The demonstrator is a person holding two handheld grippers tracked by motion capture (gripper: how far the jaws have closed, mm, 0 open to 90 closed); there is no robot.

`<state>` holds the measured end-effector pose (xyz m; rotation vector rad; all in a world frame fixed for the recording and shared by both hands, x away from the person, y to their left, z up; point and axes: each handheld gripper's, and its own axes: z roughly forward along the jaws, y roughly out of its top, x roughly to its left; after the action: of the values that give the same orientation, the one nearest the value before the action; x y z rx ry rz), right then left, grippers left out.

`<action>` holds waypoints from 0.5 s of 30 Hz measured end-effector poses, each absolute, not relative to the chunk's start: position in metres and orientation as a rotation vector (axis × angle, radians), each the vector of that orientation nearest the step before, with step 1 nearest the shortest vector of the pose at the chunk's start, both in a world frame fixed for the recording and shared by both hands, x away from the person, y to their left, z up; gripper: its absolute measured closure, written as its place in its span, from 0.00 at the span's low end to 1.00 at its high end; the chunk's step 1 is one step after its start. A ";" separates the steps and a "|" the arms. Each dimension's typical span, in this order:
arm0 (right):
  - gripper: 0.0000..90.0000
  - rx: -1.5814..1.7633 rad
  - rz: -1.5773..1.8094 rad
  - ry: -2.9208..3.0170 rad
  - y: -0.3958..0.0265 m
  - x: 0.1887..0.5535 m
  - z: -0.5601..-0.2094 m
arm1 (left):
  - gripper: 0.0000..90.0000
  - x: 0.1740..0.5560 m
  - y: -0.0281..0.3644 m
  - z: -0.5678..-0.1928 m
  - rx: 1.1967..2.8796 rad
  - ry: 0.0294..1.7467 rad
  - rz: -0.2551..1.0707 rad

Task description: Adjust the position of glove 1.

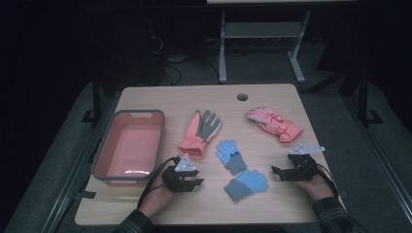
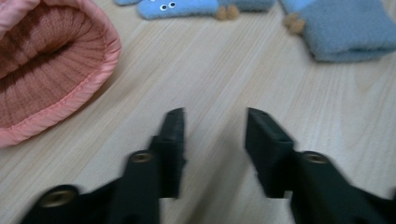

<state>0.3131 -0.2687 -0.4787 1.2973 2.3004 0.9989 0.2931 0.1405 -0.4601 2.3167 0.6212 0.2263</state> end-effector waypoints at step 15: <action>0.14 1.257 1.000 2.283 -0.267 0.313 -0.482 | 1.00 0.315 0.096 -0.441 2.307 0.577 0.150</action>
<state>0.3135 -0.2674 -0.4824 1.2573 2.2828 0.9995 0.3154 0.0957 -0.4414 2.3066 0.5766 0.1496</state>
